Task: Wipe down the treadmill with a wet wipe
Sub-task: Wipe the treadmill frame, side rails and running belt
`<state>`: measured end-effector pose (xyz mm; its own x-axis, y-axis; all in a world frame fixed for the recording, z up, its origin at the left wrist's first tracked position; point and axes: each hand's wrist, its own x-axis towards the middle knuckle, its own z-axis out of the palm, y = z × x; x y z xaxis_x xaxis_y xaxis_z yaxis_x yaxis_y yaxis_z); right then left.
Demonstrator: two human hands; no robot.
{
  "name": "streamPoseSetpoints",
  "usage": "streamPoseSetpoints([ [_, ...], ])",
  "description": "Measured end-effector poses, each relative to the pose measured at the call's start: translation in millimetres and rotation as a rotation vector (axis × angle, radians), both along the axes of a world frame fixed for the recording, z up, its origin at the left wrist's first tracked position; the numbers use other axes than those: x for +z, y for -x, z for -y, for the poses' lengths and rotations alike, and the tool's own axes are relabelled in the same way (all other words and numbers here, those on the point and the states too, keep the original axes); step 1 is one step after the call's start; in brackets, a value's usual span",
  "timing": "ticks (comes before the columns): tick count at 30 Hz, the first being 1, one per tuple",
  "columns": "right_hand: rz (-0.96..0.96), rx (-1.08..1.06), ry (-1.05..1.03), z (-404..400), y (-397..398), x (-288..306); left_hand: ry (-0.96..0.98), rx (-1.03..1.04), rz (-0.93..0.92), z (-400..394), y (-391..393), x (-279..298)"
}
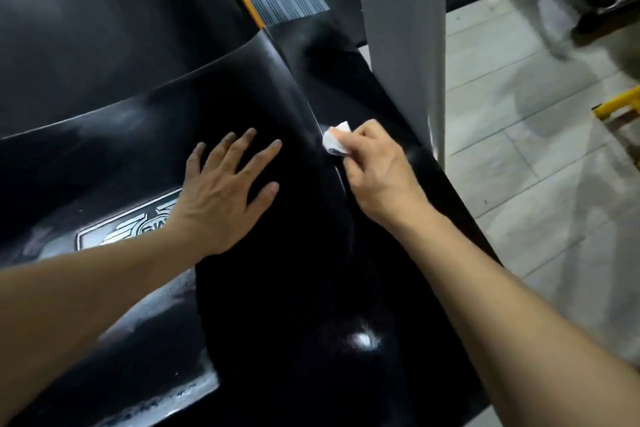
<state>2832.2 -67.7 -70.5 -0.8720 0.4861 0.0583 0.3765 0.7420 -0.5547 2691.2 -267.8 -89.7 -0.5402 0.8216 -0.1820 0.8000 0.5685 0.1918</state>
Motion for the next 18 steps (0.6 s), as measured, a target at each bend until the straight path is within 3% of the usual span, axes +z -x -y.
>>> streamPoseSetpoints([
  [5,0.171,-0.428,-0.037,-64,15,-12,-0.039,0.018,0.015,1,-1,-5],
  [10,-0.002,0.032,-0.051,-19,57,-4,-0.064,0.029,0.023,3,0,-7],
  [15,0.157,-0.302,-0.151,-77,76,-12,-0.075,0.027,0.026,2,1,-7],
  [18,0.078,-0.047,-0.1,-52,108,-8,-0.076,0.031,0.021,3,0,-8],
])
